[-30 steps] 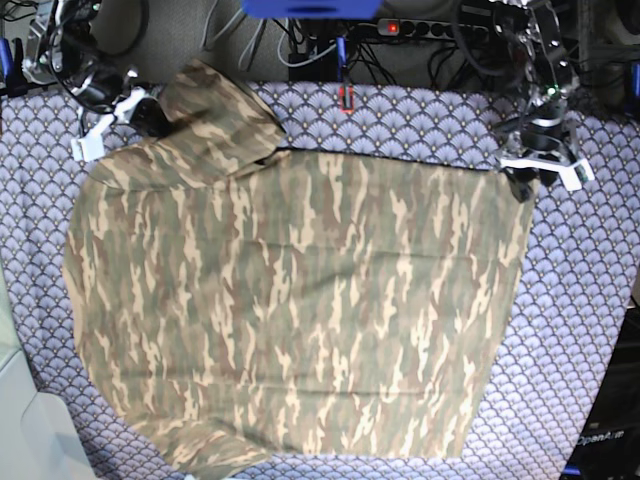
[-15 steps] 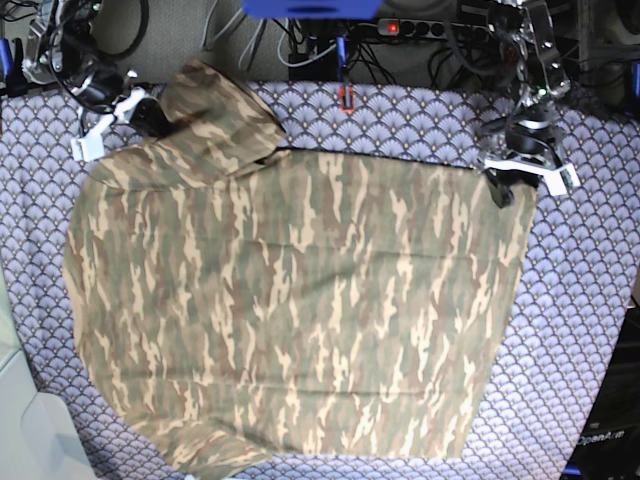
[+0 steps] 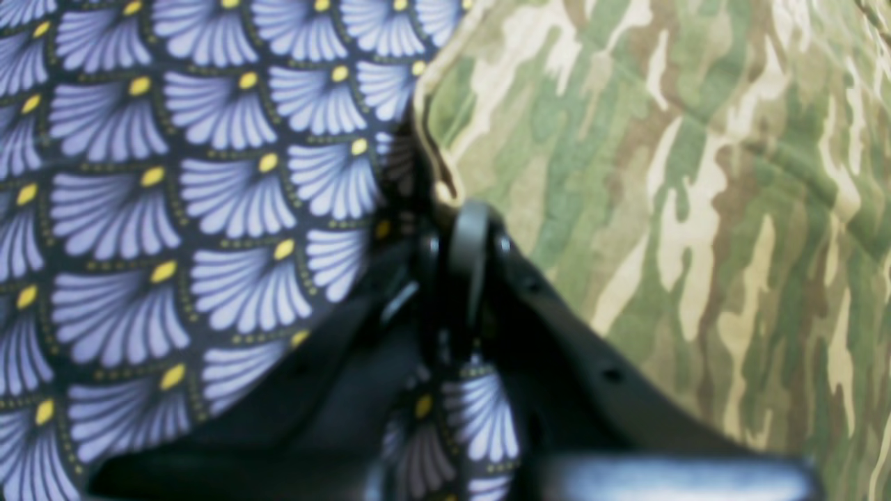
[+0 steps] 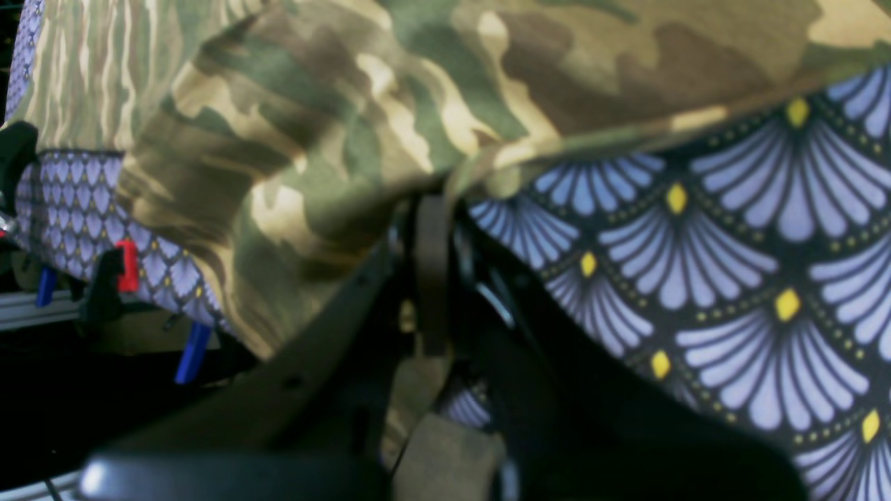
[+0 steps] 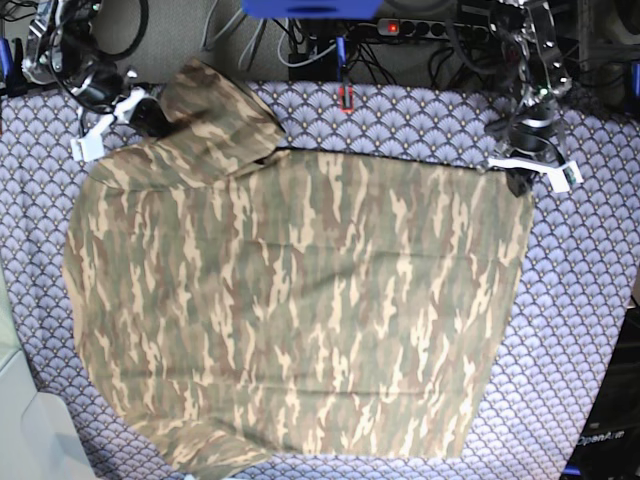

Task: Fold the T-shirt properly
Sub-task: 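Grasp the shirt's shoulder corners with both grippers, then lift the shoulder edge with both grippers and pull it toward the hem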

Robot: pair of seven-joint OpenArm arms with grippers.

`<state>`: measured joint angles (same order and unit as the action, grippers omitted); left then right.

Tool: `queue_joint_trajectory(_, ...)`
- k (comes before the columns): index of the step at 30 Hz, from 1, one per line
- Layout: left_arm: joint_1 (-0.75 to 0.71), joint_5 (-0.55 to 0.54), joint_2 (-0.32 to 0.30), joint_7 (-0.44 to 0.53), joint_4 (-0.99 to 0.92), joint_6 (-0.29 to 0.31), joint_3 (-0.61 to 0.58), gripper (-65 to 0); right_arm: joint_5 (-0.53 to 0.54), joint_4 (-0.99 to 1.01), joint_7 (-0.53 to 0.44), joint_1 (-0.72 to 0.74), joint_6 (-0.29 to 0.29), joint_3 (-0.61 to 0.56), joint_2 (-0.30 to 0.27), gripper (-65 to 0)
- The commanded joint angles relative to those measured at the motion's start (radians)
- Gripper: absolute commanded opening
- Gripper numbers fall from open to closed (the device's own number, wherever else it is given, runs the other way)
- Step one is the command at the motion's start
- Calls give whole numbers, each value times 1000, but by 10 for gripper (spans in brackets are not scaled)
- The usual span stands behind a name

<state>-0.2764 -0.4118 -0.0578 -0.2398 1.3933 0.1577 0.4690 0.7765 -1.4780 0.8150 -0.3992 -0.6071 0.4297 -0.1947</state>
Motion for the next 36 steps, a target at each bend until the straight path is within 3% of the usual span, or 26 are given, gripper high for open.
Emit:
queue_joint_trajectory(1,-7,-2,-6,-13,16,1,0,-650,-121,10,45,-10,51,11,-30,-650)
queue_joint_trajectory(7,-57,-2,-10,-13,39,4,12,-650,-119,7,43,-16,46,60,-39,-650)
queue_joint_trajectory(11,-119,-2,-9,-13,122,9,47,-650,-121,-34,43,-39,-18,99,-42,-650)
queue_joint_trajectory(15,-163,-2,-10,-13,171,9,46,-650,-119,-143,43,-93,-26,111,-33,-650)
queue_joint_trajectory(25,-257,-2,-6,-13,240,10,46,-650,-116,-310,37,-203,-29,111,33,-650)
queue_joint_trajectory(27,-275,-2,-6,-13,254,10,46,-650,-116,-324,4,-225,-66,117,47,-650)
queue_joint_trajectory(28,-283,-2,-4,-13,258,10,46,-650,-117,-327,-15,-237,-91,133,57,-650)
queue_joint_trajectory(36,-355,-2,-3,-13,318,10,43,-650,-122,-323,-35,-255,-91,228,91,-650)
